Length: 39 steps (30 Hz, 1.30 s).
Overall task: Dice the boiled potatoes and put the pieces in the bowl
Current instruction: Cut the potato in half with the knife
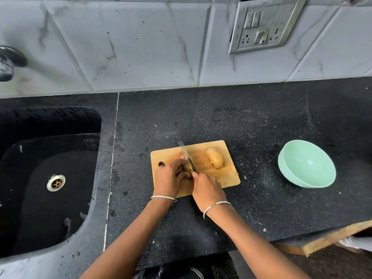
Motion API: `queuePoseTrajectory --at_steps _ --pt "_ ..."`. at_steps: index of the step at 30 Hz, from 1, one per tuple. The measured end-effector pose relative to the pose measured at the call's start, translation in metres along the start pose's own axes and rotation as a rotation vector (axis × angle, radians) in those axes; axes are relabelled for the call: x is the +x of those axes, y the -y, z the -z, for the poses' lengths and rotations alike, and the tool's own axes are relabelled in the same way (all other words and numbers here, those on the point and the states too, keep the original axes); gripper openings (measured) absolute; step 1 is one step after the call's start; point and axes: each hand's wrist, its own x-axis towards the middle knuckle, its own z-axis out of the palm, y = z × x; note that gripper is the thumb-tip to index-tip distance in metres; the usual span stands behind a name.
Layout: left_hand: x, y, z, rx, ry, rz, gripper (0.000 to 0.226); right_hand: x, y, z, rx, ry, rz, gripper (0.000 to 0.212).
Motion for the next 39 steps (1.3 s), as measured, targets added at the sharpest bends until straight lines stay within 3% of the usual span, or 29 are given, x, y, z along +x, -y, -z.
queuePoseTrajectory --at_steps 15,20,23,25,30,39 --pt "0.001 0.006 -0.003 -0.156 0.099 0.092 0.039 -0.039 -0.018 -0.017 -0.139 -0.002 -0.052 0.047" --pt "0.001 0.000 -0.001 -0.185 0.080 0.135 0.038 -0.069 -0.026 0.015 -0.178 0.105 -0.066 0.048" --pt "0.000 0.000 -0.001 -0.211 0.076 0.148 0.039 -0.074 -0.035 0.059 -0.189 0.201 -0.074 0.034" --pt "-0.001 -0.004 0.002 -0.188 0.074 0.144 0.039 -0.066 -0.033 0.075 -0.200 0.159 -0.060 0.032" --pt "-0.003 -0.014 0.008 -0.203 0.074 0.144 0.037 -0.045 -0.012 0.052 -0.109 0.005 -0.007 0.048" --pt "-0.006 -0.011 0.005 -0.265 0.057 0.174 0.034 -0.037 -0.010 0.013 -0.056 -0.011 -0.001 0.046"
